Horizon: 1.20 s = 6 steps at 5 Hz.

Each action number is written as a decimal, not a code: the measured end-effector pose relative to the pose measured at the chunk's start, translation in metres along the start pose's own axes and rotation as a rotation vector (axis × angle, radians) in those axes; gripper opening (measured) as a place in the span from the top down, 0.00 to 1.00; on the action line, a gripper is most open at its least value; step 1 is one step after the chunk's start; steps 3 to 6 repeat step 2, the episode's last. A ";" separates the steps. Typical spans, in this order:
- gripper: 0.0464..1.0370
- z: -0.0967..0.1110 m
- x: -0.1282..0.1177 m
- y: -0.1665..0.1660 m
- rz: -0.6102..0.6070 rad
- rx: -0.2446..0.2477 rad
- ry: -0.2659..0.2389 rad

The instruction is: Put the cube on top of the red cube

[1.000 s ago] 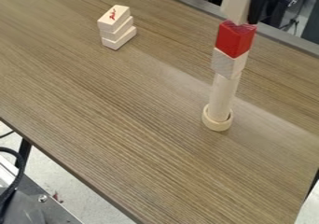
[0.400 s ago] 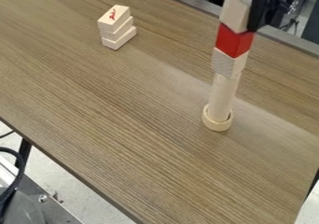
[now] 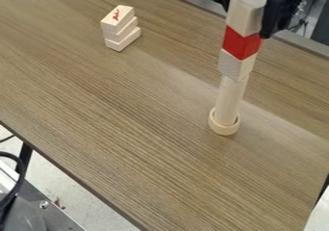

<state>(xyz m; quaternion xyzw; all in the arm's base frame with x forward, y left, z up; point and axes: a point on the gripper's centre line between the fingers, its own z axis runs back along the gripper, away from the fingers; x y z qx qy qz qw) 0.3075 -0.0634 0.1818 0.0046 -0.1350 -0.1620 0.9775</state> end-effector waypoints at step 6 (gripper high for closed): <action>0.04 0.016 0.000 0.009 0.040 -0.039 -0.015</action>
